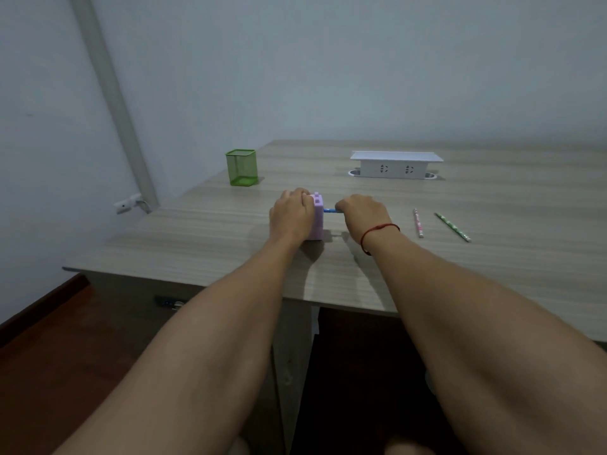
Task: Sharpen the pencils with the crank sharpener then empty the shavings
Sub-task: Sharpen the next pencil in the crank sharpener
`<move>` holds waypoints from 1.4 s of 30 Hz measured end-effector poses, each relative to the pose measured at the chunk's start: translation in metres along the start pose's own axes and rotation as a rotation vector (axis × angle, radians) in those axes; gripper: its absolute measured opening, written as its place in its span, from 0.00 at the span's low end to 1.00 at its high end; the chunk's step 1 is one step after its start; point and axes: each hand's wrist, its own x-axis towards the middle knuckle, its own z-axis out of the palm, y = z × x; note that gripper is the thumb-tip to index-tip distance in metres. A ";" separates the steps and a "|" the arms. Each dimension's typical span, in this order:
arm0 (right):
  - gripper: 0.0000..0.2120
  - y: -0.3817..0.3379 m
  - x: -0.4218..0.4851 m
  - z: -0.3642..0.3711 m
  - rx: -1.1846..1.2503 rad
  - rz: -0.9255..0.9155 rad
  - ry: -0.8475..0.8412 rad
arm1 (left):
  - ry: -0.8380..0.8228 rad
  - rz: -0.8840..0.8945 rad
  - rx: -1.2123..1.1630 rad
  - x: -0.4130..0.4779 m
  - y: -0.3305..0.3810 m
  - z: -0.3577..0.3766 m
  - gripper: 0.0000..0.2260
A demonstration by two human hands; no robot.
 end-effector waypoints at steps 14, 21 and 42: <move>0.13 -0.008 0.013 0.000 -0.034 -0.103 0.022 | -0.042 0.006 -0.025 0.009 -0.007 0.000 0.15; 0.12 -0.006 0.015 0.007 -0.019 -0.120 0.036 | -0.015 0.022 0.017 0.007 -0.005 0.003 0.14; 0.37 -0.040 0.011 0.001 0.247 -0.225 -0.052 | -0.144 -0.203 -0.198 0.001 -0.043 -0.035 0.11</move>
